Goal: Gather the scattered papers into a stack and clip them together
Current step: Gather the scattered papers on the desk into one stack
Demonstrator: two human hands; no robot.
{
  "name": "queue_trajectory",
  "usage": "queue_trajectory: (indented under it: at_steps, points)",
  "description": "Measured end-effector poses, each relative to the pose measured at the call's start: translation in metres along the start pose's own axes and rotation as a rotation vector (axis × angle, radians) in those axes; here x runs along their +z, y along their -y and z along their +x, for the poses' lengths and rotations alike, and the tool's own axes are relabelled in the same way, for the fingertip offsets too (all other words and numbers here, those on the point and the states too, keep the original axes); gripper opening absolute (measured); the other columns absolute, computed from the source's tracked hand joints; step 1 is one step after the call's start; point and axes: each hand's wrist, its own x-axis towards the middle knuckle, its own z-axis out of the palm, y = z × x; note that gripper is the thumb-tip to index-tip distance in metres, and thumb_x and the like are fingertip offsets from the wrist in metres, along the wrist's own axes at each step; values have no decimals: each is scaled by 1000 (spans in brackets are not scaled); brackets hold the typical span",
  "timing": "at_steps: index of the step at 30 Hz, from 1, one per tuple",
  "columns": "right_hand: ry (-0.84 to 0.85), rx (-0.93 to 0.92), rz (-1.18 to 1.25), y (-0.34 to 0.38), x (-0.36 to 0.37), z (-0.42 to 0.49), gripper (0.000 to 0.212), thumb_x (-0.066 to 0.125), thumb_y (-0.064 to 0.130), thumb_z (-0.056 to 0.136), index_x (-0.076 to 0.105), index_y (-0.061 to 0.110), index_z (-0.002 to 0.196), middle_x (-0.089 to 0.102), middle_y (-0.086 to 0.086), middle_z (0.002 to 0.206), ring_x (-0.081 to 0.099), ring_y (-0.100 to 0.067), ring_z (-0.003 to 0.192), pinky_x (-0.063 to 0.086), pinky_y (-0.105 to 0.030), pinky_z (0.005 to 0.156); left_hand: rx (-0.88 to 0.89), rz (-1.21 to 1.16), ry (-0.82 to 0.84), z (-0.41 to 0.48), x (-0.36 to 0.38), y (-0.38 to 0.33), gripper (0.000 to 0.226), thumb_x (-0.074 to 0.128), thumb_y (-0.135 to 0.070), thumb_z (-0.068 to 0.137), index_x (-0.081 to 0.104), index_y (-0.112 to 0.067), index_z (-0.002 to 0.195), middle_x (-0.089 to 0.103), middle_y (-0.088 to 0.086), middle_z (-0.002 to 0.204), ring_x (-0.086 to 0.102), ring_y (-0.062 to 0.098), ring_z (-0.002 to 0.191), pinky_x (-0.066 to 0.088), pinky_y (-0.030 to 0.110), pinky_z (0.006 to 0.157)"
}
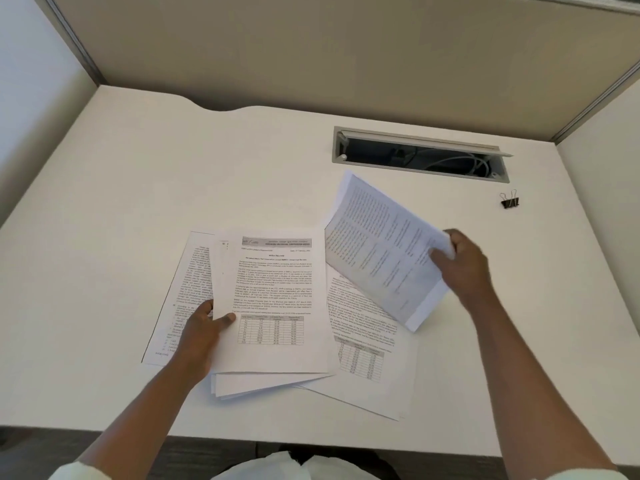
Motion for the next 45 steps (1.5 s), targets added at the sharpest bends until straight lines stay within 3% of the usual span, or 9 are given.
queue_trajectory:
  at_steps: [2, 5, 9, 14, 20, 24, 30, 41, 45]
  points:
    - [23, -89, 75, 23, -23, 5, 16, 68, 15, 90, 65, 27, 101, 69, 0, 90, 63, -15, 79, 49, -33, 71, 2, -14, 3, 0, 1, -1, 29, 69, -4, 93, 68, -24, 114, 75, 6, 118, 71, 35, 107, 56, 58, 97]
    - [125, -215, 102, 66, -56, 8, 14, 68, 11, 94, 65, 23, 100, 67, 8, 85, 56, 9, 65, 45, -19, 59, 0, -28, 0, 0, 1, -3, 30, 68, -3, 93, 68, -23, 116, 76, 6, 116, 72, 34, 105, 57, 54, 94]
    - [239, -329, 50, 118, -84, 11, 18, 68, 4, 94, 67, 21, 101, 65, 12, 82, 54, 10, 63, 39, -10, 53, 2, -48, 11, -1, 1, -4, 32, 68, -1, 94, 66, -17, 122, 76, 7, 115, 73, 33, 103, 59, 47, 86]
    - [477, -426, -88, 175, -97, 15, 16, 68, 3, 94, 67, 19, 92, 56, 25, 57, 50, 4, 52, 33, -7, 43, -6, -37, 17, -1, 0, -6, 35, 69, -3, 93, 66, -17, 124, 75, 8, 118, 72, 34, 105, 59, 53, 92]
    - [804, -432, -482, 226, -45, 38, 12, 74, 24, 84, 71, 29, 94, 71, 5, 93, 66, -22, 92, 48, -37, 78, 1, -30, 22, -2, 0, -9, 28, 70, -4, 93, 67, -20, 116, 75, 8, 117, 72, 35, 104, 59, 54, 91]
    - [950, -472, -807, 246, 21, 42, 13, 72, 24, 89, 67, 32, 99, 69, 5, 100, 64, -24, 100, 46, -38, 82, 6, -8, 29, -1, -1, -9, 29, 70, -3, 93, 67, -23, 113, 74, 9, 119, 72, 37, 105, 57, 59, 95]
    - [879, -592, -1104, 234, 110, 38, 45, 63, 13, 94, 60, 23, 137, 62, -1, 129, 55, -25, 107, 43, -35, 83, 64, -28, 53, -5, -6, -11, 35, 70, -5, 94, 66, -23, 123, 75, 6, 119, 72, 34, 106, 57, 57, 97]
    - [676, -579, -973, 181, 169, 50, 38, 50, 5, 93, 67, 23, 121, 58, -4, 127, 62, -28, 107, 43, -34, 76, 362, -104, -178, -9, -74, -78, 31, 61, 5, 95, 66, -26, 97, 79, -17, 80, 73, 1, 69, 58, 16, 64]
    - [640, -516, -810, 164, 168, 59, 33, 47, 8, 95, 67, 24, 115, 60, -2, 116, 57, -24, 105, 38, -32, 77, 405, -143, -211, -10, -102, -106, 30, 60, 6, 95, 64, -24, 96, 80, -13, 85, 74, 1, 72, 63, 23, 72]
